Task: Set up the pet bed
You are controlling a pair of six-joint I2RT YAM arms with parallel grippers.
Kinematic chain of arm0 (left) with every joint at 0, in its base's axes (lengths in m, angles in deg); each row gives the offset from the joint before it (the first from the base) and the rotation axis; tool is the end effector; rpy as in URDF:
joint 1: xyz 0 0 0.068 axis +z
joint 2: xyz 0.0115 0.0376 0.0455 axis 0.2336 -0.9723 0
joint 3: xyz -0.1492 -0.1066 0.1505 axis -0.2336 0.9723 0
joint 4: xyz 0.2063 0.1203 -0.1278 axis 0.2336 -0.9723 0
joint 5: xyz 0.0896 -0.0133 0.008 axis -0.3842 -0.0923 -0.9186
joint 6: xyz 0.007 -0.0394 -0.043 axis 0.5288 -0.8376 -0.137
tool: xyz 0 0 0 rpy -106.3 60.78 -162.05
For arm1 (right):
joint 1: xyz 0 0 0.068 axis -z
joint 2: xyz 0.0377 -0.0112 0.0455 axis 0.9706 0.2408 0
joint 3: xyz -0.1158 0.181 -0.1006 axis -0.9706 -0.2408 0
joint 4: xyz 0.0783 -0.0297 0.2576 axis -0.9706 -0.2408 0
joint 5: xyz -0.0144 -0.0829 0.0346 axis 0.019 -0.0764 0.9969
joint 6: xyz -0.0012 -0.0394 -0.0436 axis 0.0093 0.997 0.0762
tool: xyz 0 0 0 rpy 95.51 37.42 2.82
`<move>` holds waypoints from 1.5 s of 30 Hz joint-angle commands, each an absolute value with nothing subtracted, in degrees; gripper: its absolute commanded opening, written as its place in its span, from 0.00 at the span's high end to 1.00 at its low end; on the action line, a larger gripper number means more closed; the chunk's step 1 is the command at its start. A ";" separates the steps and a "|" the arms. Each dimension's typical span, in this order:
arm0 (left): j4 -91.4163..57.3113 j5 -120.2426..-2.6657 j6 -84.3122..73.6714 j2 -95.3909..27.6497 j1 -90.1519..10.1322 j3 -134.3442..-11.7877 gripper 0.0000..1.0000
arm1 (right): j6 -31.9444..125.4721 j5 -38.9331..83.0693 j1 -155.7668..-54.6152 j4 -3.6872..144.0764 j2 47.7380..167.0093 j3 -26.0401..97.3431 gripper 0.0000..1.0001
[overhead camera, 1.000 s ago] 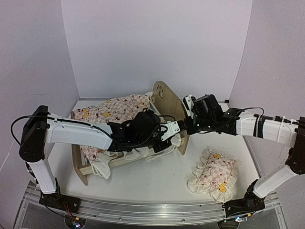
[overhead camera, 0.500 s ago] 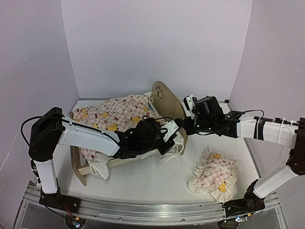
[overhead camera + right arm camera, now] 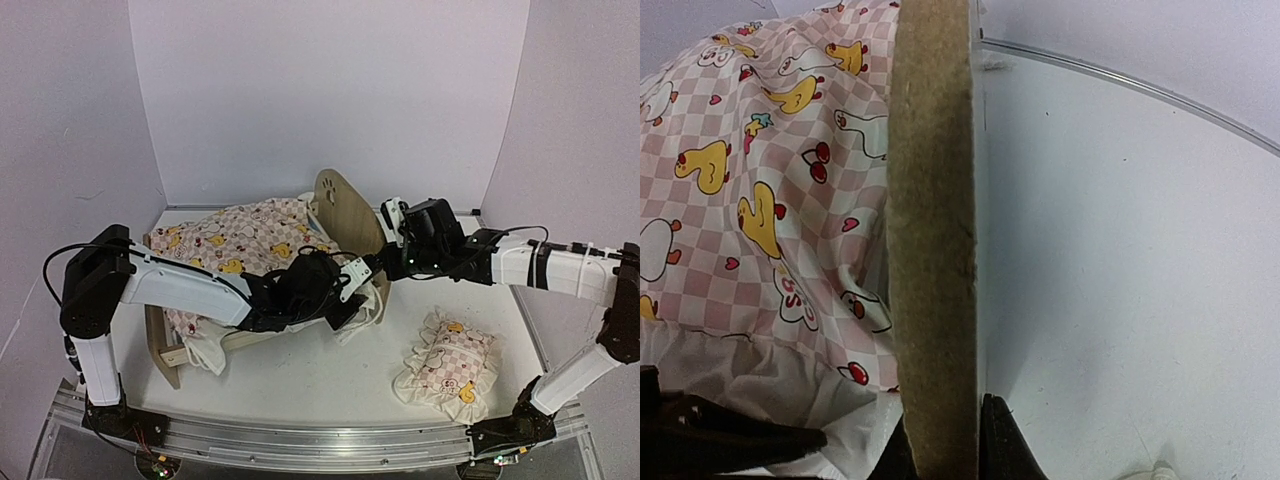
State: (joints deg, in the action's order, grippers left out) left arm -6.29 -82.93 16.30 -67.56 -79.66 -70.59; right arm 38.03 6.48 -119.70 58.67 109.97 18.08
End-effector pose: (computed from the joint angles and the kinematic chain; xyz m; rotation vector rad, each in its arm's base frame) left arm 0.1839 -0.3918 0.1610 1.1419 1.6930 -0.3841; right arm 0.2522 0.2322 0.2119 -0.4720 2.2036 0.4096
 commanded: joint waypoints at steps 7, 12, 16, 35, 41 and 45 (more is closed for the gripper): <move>-12.17 -80.33 12.24 -47.15 -83.61 -64.53 0.01 | 30.18 18.36 -120.57 67.42 111.39 23.66 1.00; 4.61 -72.04 11.22 -45.48 -87.85 -50.26 0.35 | 29.88 20.07 -120.54 67.28 112.14 24.58 1.00; 11.75 -74.17 12.62 -54.56 -88.59 -49.37 0.60 | 30.19 20.02 -120.54 67.15 112.02 24.77 1.00; 22.64 -89.97 17.45 -76.63 -85.47 -56.52 0.29 | 30.55 21.42 -120.45 66.22 110.61 24.97 1.00; 22.71 -93.04 15.51 -80.09 -83.45 -59.05 0.22 | 30.39 22.05 -120.45 66.22 110.82 25.44 1.00; 21.60 -89.04 13.11 -81.59 -81.56 -60.44 0.20 | 30.29 23.01 -120.42 66.27 110.85 25.88 1.00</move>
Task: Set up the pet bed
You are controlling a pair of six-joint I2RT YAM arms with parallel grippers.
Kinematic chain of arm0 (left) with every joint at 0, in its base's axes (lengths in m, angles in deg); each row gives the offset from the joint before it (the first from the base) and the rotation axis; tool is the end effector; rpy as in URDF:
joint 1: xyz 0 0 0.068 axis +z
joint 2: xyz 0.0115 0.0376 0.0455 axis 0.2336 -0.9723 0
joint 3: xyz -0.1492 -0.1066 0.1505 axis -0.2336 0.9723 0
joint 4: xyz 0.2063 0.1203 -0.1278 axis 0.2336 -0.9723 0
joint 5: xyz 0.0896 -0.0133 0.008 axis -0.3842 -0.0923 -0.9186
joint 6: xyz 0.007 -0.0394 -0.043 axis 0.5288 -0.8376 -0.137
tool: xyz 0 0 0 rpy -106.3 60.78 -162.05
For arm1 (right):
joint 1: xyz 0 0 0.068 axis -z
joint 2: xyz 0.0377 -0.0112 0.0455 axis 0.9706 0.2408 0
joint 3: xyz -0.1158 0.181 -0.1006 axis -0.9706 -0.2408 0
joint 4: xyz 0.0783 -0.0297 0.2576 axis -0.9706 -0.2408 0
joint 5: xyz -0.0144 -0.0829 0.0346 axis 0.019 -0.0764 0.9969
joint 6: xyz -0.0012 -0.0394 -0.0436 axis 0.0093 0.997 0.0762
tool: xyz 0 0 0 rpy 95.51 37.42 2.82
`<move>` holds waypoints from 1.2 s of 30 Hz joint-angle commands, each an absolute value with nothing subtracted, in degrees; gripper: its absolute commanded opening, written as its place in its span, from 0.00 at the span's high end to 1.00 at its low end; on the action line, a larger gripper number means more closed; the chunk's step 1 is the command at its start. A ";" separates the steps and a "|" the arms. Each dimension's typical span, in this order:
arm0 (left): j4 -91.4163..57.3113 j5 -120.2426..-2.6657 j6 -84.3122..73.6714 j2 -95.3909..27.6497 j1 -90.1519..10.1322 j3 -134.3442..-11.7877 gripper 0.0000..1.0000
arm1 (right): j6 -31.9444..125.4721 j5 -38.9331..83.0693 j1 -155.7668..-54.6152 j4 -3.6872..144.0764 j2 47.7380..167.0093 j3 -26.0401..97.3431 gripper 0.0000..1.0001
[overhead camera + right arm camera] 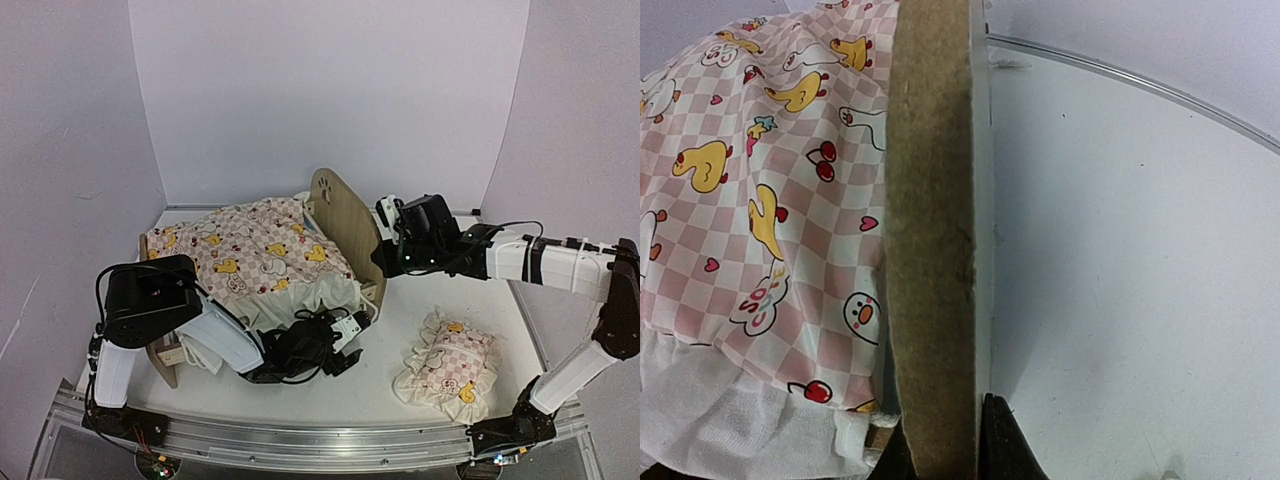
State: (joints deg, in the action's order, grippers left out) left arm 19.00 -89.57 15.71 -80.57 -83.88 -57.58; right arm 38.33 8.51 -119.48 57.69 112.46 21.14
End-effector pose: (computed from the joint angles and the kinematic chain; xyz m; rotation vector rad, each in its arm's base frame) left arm 0.1489 -0.3744 0.0467 1.1304 1.6872 -0.3194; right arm 0.2593 0.2392 0.2146 -0.4967 2.2142 0.4380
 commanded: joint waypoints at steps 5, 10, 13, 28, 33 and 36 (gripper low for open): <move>18.44 -85.00 10.46 -83.58 -80.34 -62.49 0.20 | 29.94 23.65 -120.45 66.40 110.56 26.36 1.00; 13.12 -82.61 5.16 -85.94 -77.97 -65.13 0.21 | 29.61 24.20 -120.45 66.47 111.08 26.81 1.00; 11.00 -82.39 3.86 -87.05 -77.60 -65.84 0.23 | 29.42 24.54 -120.45 66.58 111.49 26.81 1.00; 8.66 -70.52 -2.48 -77.06 -78.33 -56.17 1.00 | 28.54 24.63 -120.44 68.35 116.70 29.87 1.00; 11.34 -63.63 -6.85 -73.30 -78.90 -54.05 1.00 | 26.89 24.34 -120.45 67.48 117.27 31.64 1.00; 13.60 -62.22 -7.68 -72.46 -78.87 -52.68 1.00 | 27.41 23.35 -120.45 61.62 114.46 30.74 0.96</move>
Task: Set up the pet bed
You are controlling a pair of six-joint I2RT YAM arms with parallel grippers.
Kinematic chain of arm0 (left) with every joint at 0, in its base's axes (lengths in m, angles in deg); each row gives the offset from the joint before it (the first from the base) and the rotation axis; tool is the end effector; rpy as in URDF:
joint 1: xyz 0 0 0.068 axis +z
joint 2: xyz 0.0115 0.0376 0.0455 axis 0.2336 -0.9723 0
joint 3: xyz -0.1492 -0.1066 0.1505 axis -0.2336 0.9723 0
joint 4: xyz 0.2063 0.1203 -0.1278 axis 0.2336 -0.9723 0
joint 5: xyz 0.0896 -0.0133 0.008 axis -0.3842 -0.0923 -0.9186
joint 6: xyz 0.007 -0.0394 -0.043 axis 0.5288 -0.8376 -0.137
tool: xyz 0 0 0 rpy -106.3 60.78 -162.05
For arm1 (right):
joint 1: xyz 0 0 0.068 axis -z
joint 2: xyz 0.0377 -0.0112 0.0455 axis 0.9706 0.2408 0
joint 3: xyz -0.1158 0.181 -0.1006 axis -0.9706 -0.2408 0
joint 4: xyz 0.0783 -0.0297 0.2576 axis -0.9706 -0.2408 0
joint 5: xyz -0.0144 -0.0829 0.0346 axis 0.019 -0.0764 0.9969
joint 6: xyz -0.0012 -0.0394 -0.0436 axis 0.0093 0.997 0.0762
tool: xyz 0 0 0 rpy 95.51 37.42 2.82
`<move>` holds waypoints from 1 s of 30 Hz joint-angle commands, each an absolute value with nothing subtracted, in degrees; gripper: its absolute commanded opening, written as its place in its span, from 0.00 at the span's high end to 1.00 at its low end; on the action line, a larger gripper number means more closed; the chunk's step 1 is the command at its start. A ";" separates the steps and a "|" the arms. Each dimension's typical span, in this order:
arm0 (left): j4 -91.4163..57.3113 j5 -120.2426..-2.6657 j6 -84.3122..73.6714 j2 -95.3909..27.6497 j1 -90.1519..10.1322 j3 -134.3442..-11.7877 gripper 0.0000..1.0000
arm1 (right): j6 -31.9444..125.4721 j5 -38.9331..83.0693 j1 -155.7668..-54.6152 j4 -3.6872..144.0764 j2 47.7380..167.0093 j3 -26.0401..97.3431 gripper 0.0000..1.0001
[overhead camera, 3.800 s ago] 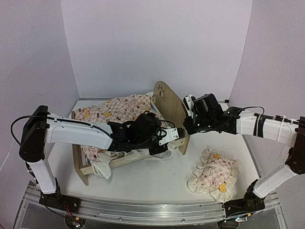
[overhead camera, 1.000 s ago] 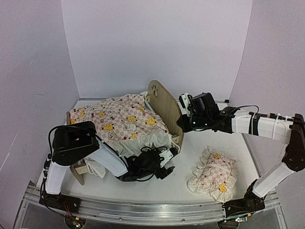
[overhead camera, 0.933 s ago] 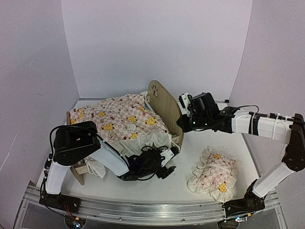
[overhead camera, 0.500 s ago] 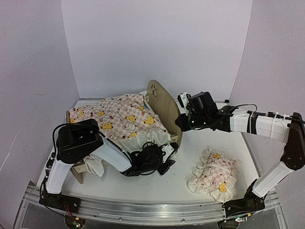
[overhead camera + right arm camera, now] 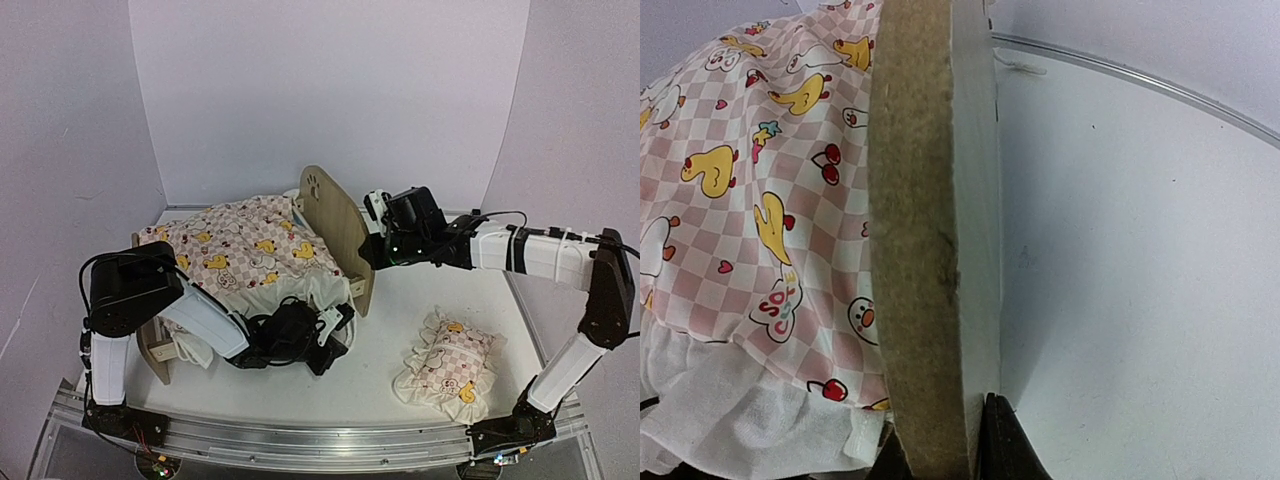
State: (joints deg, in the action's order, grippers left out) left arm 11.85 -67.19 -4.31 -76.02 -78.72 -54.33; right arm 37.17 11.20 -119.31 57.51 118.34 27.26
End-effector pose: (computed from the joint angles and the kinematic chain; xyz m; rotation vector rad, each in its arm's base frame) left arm 0.1610 -0.3529 0.0479 1.0622 1.9972 -0.7917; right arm 0.2759 0.2562 0.2160 -0.4991 2.2270 0.4968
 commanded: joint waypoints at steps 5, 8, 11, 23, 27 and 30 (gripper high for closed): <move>17.08 -59.73 -8.86 -72.12 -78.45 -51.91 1.00 | 29.77 20.52 -120.45 50.58 108.08 28.81 0.82; 17.76 -59.49 -8.86 -72.19 -78.31 -52.16 1.00 | 30.20 20.31 -120.45 47.09 104.00 25.44 0.70; 17.82 -60.25 -9.21 -71.77 -78.23 -52.22 1.00 | 31.21 20.28 -120.45 45.31 100.55 22.09 0.51; 17.77 -60.46 -8.80 -71.34 -78.20 -51.84 1.00 | 31.97 22.99 -121.15 39.31 97.43 17.55 0.32; 17.61 -61.24 -8.84 -69.56 -78.21 -50.60 0.94 | 30.13 24.47 -123.19 42.23 97.60 13.99 0.35; 17.56 -62.09 -8.73 -68.80 -78.13 -49.71 0.96 | 29.59 24.43 -123.91 44.51 99.00 12.76 0.38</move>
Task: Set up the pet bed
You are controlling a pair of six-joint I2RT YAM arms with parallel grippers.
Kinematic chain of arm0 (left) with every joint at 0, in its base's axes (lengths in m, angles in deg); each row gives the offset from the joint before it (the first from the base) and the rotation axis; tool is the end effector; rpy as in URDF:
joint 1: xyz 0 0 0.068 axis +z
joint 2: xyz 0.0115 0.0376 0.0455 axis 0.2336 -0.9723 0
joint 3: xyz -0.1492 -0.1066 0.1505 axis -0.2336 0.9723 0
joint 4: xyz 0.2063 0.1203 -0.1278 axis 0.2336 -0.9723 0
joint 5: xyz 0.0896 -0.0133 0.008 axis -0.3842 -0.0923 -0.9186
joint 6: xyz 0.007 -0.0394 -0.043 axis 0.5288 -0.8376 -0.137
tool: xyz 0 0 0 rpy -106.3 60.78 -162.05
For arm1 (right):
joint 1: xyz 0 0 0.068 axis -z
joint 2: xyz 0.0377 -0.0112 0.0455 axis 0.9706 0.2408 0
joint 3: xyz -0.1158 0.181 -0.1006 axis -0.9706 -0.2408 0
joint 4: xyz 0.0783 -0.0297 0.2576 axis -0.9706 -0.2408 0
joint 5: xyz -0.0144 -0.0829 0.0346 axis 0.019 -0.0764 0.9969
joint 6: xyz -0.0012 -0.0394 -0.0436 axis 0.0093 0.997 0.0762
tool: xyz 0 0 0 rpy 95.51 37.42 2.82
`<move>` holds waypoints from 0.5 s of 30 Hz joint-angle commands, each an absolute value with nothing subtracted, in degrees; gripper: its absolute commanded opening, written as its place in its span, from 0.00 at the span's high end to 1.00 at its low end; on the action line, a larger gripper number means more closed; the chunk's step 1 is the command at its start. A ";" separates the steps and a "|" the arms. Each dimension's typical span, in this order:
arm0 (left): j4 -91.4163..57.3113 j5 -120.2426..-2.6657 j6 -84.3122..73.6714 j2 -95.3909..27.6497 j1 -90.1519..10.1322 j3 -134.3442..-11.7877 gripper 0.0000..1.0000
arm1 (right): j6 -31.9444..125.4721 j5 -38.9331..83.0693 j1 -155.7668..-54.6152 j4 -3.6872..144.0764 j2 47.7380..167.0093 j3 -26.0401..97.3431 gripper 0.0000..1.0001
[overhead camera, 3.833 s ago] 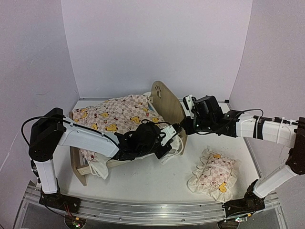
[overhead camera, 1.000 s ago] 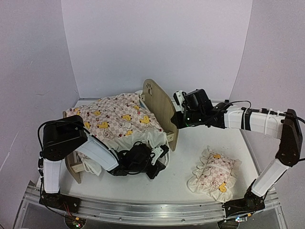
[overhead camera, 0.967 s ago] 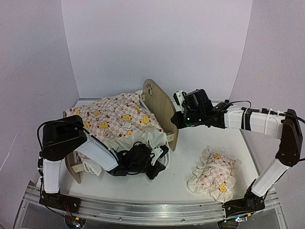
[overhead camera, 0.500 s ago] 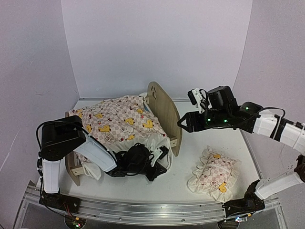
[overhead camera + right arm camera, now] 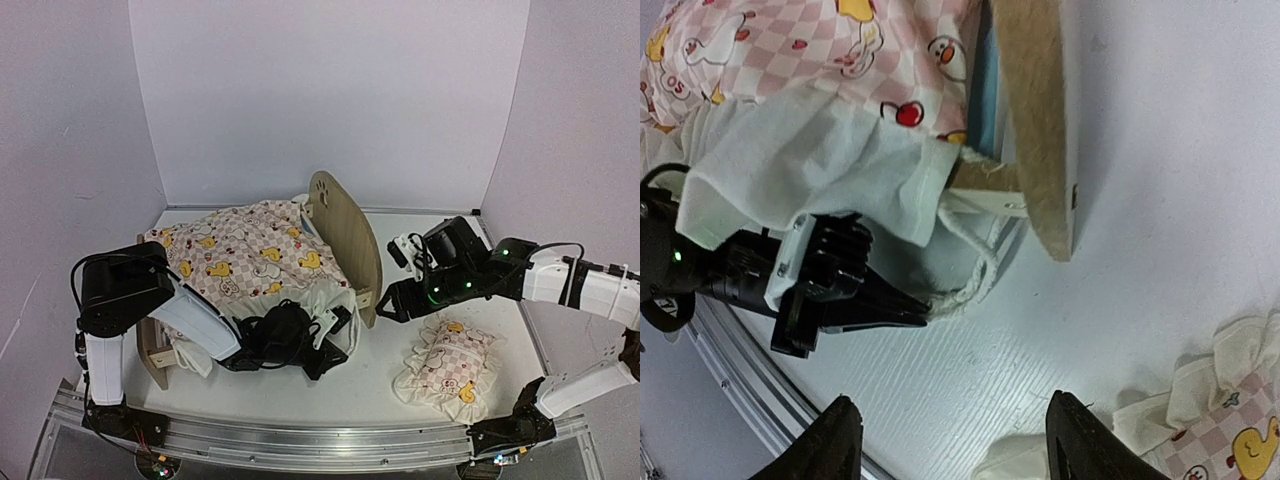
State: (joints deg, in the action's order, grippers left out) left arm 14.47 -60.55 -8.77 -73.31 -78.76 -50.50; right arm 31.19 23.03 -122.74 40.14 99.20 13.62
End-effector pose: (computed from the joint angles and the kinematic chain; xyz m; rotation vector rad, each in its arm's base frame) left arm 0.1510 -0.3438 0.0523 1.0598 2.0209 -0.9607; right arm 0.1933 0.2142 0.2140 -0.6077 2.4903 0.6881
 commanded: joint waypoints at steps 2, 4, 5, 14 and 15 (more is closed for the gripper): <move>17.40 -62.01 -8.52 -68.79 -78.20 -49.67 0.97 | 29.89 23.69 -123.94 45.13 100.48 13.25 0.39; 17.32 -62.25 -8.78 -68.77 -78.18 -49.53 0.98 | 29.75 23.64 -123.92 46.47 102.05 13.40 0.41; 17.32 -62.29 -8.85 -68.70 -78.20 -49.59 0.98 | 29.33 24.62 -123.96 47.86 102.90 13.07 0.43; 17.31 -62.67 -8.76 -67.83 -78.20 -49.19 1.00 | 23.55 25.99 -129.25 56.61 109.73 10.55 0.49; 17.25 -62.60 -8.77 -67.76 -78.19 -49.23 1.00 | 22.74 25.43 -129.82 57.56 110.18 10.13 0.50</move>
